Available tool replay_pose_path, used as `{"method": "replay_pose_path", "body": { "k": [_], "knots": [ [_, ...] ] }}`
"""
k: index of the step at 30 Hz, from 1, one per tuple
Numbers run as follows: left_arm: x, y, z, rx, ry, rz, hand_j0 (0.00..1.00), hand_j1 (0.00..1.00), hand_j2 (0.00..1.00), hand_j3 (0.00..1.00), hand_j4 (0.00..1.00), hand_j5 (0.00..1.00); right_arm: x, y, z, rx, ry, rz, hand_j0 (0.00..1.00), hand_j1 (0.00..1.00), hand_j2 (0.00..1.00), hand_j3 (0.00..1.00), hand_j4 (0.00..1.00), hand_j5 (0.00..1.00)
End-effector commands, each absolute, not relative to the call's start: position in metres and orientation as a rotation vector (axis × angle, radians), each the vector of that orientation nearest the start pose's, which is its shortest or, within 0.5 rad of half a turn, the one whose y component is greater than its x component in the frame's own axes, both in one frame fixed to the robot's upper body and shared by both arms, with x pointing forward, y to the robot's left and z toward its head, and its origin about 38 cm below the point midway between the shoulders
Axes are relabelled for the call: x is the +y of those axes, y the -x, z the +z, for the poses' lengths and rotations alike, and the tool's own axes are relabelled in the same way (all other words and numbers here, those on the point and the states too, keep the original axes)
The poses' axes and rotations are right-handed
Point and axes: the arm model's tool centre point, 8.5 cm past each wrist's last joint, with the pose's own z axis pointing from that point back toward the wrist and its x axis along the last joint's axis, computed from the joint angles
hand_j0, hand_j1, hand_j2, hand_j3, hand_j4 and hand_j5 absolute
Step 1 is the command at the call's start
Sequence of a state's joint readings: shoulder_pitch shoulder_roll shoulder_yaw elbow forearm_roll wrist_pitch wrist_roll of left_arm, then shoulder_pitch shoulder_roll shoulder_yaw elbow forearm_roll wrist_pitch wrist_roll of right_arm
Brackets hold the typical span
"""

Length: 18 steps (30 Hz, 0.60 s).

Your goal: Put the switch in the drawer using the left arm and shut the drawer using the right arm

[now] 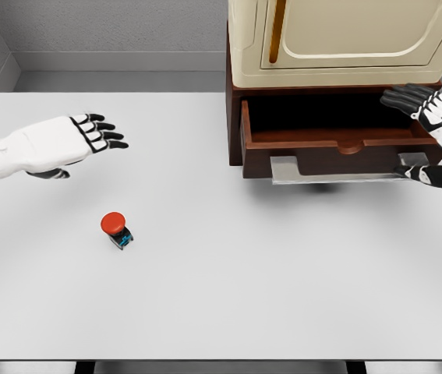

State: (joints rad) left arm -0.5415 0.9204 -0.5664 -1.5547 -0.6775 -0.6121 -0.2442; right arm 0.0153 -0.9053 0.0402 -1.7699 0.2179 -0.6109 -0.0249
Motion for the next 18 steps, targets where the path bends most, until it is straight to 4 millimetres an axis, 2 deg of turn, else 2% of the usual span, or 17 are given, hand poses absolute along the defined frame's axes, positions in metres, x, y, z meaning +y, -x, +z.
{"method": "replay_pose_path", "body": {
  "k": [1,3,4,11,14,18],
  "knots": [
    [0.314,-0.406,0.222,1.862,0.881,2.847,1.00,1.00,1.00,1.00,1.00,1.00,-0.365,-0.332,0.252,-2.047,0.547,1.352,1.00,1.00,1.00,1.00,1.00,1.00],
    [0.323,-0.404,0.231,1.835,0.909,2.854,1.00,1.00,1.00,1.00,1.00,1.00,-0.365,-0.332,0.252,-2.046,0.542,1.350,1.00,1.00,1.00,1.00,1.00,1.00],
    [0.321,-0.402,0.231,1.831,0.902,2.849,1.00,1.00,1.00,1.00,1.00,1.00,-0.365,-0.332,0.252,-2.046,0.542,1.350,1.00,1.00,1.00,1.00,1.00,1.00],
    [0.314,-0.390,0.201,1.801,0.742,2.939,1.00,1.00,1.00,1.00,1.00,1.00,-0.365,-0.332,0.253,-2.069,0.550,1.314,1.00,1.00,1.00,1.00,1.00,1.00],
    [0.313,-0.386,0.195,1.829,0.692,2.954,1.00,1.00,1.00,1.00,1.00,1.00,-0.365,-0.333,0.256,-2.081,0.540,1.295,1.00,1.00,1.00,1.00,1.00,1.00],
    [0.313,-0.384,0.200,1.821,0.697,2.943,1.00,1.00,1.00,1.00,1.00,1.00,-0.365,-0.333,0.256,-2.094,0.524,1.264,1.00,1.00,1.00,1.00,1.00,1.00]
  ]
}}
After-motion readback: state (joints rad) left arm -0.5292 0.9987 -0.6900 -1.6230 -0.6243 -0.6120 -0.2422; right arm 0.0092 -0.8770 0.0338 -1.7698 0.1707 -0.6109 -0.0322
